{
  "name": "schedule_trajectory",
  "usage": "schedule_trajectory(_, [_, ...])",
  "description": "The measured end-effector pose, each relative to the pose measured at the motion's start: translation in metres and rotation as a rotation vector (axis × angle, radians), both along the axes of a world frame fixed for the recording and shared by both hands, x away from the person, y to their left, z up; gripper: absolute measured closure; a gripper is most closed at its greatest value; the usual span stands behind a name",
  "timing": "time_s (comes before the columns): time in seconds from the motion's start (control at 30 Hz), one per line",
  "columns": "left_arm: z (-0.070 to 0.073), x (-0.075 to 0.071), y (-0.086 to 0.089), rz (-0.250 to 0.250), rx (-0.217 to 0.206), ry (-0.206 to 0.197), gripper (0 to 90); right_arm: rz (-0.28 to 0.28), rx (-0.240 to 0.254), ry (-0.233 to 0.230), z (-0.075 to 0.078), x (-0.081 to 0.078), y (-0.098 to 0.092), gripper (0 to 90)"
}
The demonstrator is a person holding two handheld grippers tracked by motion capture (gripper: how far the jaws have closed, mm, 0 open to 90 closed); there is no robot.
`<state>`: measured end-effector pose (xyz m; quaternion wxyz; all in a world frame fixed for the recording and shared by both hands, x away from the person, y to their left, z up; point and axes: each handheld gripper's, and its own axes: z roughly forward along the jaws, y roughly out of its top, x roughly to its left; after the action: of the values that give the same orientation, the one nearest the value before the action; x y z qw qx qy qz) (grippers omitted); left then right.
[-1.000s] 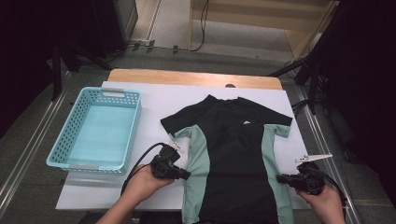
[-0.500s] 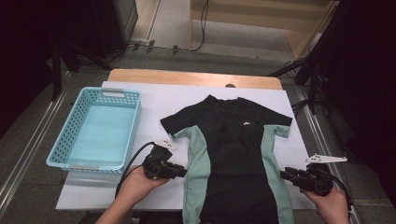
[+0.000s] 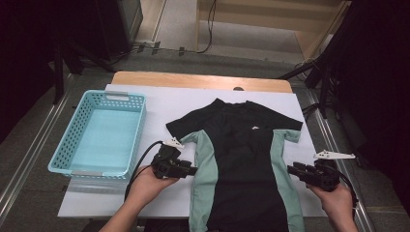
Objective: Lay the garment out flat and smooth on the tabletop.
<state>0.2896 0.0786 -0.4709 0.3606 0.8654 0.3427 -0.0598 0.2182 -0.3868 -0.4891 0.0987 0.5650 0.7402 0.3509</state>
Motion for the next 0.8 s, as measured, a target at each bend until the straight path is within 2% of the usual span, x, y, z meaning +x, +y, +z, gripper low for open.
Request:
schedule_trajectory(0.1, [0.000, 0.000, 0.001, 0.007, -0.001, -0.036, 51.3, -0.008, 0.004, 0.014, -0.005, 0.008, 0.001, 57.3])
schedule_trajectory(0.23, [0.000, 0.002, 0.005, 0.028, -0.028, -0.031, 46.4, -0.006, -0.003, 0.025, -0.009, 0.018, 0.004, 56.4])
schedule_trajectory(0.43, [-0.001, 0.003, 0.007, 0.036, -0.021, -0.039, 44.9, 0.004, -0.023, 0.034, -0.014, 0.027, 0.011, 54.6])
schedule_trajectory(0.63, [-0.001, 0.002, 0.006, 0.033, -0.018, -0.043, 44.9, 0.043, -0.050, 0.043, -0.021, 0.036, 0.024, 53.9])
schedule_trajectory(0.7, [-0.001, 0.002, 0.006, 0.032, -0.013, -0.044, 44.9, 0.048, -0.063, 0.044, -0.023, 0.038, 0.026, 56.4])
schedule_trajectory(0.8, [-0.002, 0.002, 0.006, 0.033, -0.013, -0.045, 44.9, 0.030, -0.075, 0.055, -0.023, 0.040, 0.025, 69.2])
